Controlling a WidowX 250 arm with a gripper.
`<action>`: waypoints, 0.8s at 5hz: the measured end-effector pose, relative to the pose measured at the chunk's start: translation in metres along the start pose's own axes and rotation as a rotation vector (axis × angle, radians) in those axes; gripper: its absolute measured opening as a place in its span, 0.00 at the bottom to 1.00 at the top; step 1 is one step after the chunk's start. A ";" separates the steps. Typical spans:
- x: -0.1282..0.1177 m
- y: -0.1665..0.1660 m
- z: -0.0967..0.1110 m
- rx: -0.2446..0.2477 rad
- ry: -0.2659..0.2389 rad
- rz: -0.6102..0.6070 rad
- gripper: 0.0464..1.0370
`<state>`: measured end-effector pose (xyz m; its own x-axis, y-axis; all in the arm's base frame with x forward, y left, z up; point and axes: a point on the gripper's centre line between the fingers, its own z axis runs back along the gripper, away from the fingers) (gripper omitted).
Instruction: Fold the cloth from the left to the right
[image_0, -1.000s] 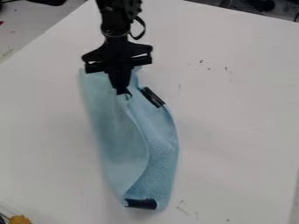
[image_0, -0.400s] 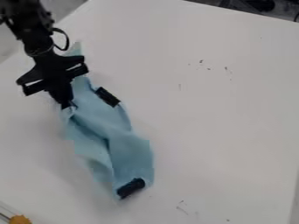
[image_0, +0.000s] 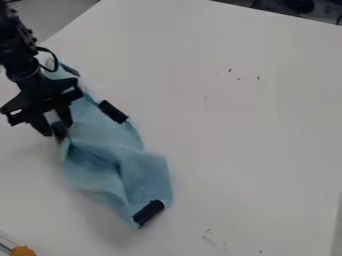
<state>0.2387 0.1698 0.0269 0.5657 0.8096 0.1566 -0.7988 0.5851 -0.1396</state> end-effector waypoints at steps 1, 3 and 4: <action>0.001 0.013 0.013 0.024 -0.018 0.010 0.86; -0.002 0.041 0.031 0.094 -0.001 -0.012 0.97; 0.000 0.027 0.029 0.101 -0.036 -0.103 0.96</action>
